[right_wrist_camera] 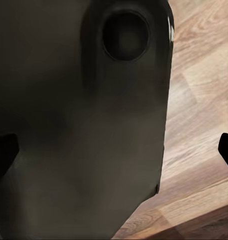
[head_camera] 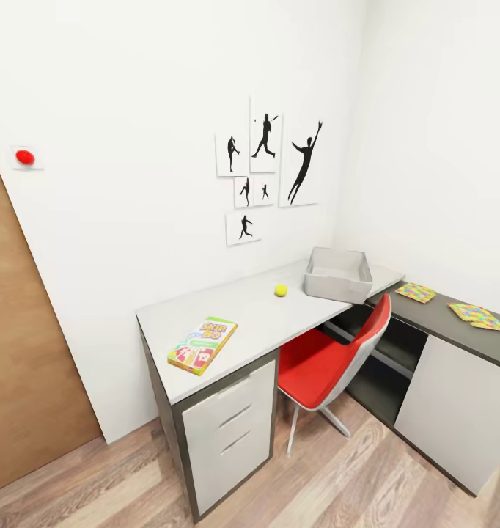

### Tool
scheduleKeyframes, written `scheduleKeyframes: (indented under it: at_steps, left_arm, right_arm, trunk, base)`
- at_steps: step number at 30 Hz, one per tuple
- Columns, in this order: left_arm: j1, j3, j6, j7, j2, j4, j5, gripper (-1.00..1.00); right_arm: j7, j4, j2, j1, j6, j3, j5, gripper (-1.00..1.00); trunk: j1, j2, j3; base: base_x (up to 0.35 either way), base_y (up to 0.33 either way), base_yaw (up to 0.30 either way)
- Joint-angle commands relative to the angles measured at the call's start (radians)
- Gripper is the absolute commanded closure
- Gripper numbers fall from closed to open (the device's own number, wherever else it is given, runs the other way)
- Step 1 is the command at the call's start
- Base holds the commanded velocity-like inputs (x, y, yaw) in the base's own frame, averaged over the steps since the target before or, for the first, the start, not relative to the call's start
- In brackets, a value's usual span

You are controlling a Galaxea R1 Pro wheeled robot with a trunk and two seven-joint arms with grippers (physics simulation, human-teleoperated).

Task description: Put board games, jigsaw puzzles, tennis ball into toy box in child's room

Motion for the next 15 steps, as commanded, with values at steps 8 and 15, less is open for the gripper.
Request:
scheduleKeyframes:
  at_steps: [8, 15]
  left_arm:
    - [-0.002, 0.0, -0.003, -0.002, -0.012, 0.001, 0.004, -1.0]
    - [-0.002, 0.004, -0.007, -0.002, -0.012, -0.001, 0.003, -1.0]
  right_arm:
    - [-0.002, -0.002, 0.008, -0.002, -0.001, 0.001, 0.001, -1.0]
    - [-0.003, -0.004, 0.035, -0.002, -0.032, 0.001, 0.001, -1.0]
  trunk:
    - [0.0, 0.0, 0.0]
    - [0.0, 0.0, 0.0]
  base:
    - [0.0, 0.0, 0.0]
    - [0.0, 0.0, 0.0]
